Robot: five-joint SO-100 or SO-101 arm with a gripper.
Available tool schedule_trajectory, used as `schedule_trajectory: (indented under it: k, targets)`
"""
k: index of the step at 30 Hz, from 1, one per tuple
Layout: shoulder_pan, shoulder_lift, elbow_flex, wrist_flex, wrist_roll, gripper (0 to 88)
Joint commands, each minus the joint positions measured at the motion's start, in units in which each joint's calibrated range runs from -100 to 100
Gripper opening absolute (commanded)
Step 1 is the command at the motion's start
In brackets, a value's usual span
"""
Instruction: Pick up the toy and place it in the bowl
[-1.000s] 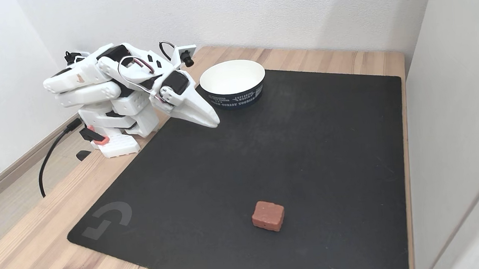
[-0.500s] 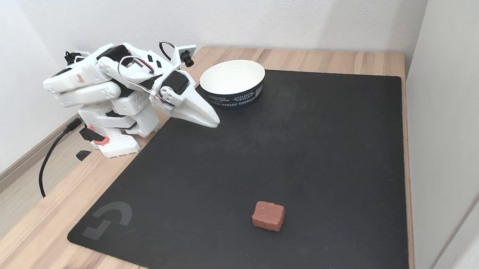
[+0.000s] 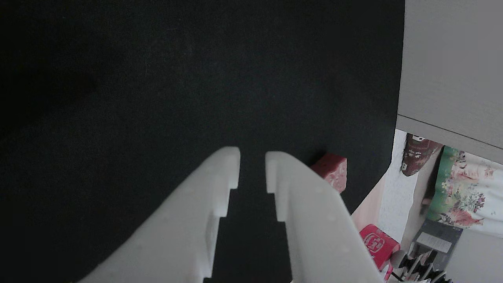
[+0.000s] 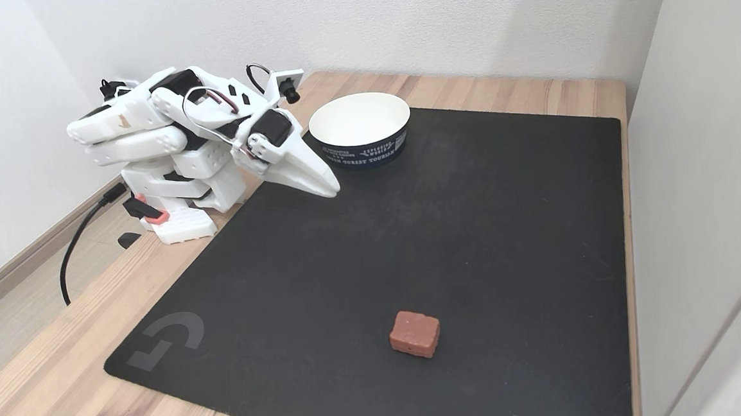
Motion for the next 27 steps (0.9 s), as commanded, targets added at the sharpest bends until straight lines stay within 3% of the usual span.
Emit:
schedule_trajectory:
  k: [1, 17, 27]
  targets:
    - [0.7, -0.7, 0.8, 0.5, 0.0, 2.7]
    - [2.2, 1.5, -4.0, -0.2, -0.2, 2.6]
    - [4.3, 32.3, -36.4, -0.4, -0.3, 2.6]
